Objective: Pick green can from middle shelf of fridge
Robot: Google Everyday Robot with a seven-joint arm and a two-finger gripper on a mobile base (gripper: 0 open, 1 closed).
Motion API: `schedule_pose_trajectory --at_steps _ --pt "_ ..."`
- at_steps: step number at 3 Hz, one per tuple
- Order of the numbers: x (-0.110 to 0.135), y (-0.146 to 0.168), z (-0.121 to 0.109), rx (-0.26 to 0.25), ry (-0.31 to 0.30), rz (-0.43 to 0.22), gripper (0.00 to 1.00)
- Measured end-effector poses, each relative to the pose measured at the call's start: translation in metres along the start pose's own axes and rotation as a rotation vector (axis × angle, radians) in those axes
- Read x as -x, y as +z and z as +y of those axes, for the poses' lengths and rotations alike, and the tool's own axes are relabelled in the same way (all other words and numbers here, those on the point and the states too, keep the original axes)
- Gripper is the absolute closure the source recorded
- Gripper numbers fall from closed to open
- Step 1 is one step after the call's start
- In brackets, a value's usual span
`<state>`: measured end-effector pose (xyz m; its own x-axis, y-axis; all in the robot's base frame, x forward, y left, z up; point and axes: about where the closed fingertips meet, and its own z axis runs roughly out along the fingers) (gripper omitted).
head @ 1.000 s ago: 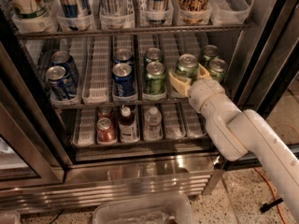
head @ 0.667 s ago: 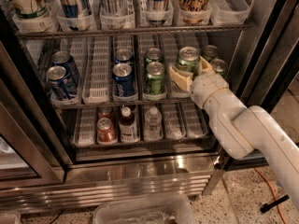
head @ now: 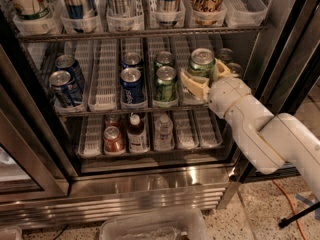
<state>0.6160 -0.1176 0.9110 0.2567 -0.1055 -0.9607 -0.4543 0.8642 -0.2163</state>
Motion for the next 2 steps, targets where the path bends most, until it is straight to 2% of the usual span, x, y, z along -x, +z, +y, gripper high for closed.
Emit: schedule_pose_trajectory --at_steps 1,2 --pt "0.006 -0.015 0.012 0.050 -0.003 -0.005 1.00" --pt "0.011 -0.029 0.032 0.132 -0.003 0.009 1.00"
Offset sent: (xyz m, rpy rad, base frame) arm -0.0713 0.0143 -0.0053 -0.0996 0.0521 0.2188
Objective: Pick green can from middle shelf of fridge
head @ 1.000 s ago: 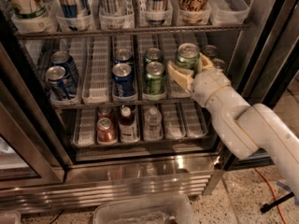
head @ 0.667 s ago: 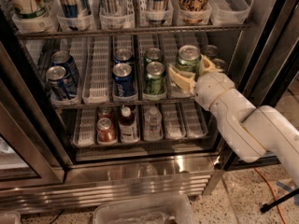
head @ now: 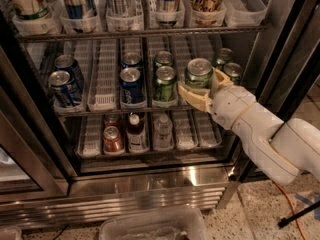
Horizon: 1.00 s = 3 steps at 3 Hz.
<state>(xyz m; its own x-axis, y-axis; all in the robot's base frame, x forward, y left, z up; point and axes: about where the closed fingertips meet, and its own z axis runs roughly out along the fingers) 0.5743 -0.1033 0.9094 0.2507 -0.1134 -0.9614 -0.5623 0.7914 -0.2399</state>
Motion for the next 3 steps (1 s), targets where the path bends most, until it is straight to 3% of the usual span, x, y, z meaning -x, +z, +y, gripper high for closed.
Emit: schedule_pose_trajectory --at_steps 3 --pt "0.018 -0.023 0.067 0.334 -0.021 0.051 1.00"
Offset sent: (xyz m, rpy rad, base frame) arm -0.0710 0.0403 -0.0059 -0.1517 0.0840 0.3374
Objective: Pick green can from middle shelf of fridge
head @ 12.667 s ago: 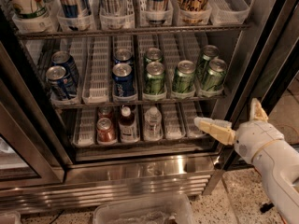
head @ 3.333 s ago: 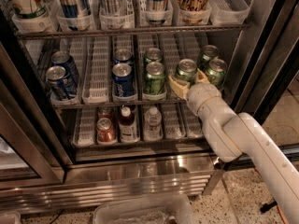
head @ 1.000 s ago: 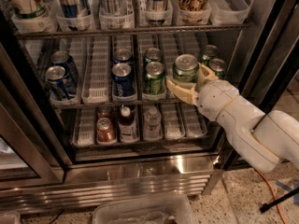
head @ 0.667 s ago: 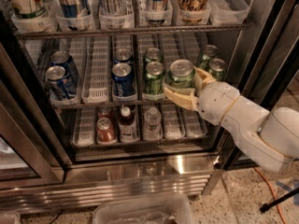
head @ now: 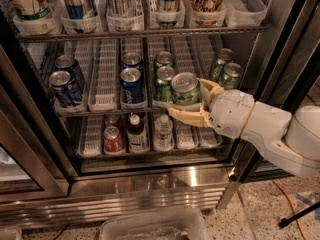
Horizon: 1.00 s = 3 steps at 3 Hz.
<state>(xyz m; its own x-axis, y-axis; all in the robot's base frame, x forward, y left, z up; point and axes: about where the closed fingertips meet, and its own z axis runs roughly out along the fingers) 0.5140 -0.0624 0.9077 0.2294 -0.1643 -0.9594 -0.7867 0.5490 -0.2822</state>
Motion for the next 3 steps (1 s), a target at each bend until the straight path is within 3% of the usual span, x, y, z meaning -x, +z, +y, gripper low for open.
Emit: schedule_pose_trajectory --at_steps 1,2,3 --pt "0.007 -0.001 0.013 0.096 0.001 0.006 1.00" --pt "0.014 -0.004 0.017 0.201 0.088 -0.008 1.00" --pt "0.017 -0.005 0.024 0.232 0.133 -0.013 1.00"
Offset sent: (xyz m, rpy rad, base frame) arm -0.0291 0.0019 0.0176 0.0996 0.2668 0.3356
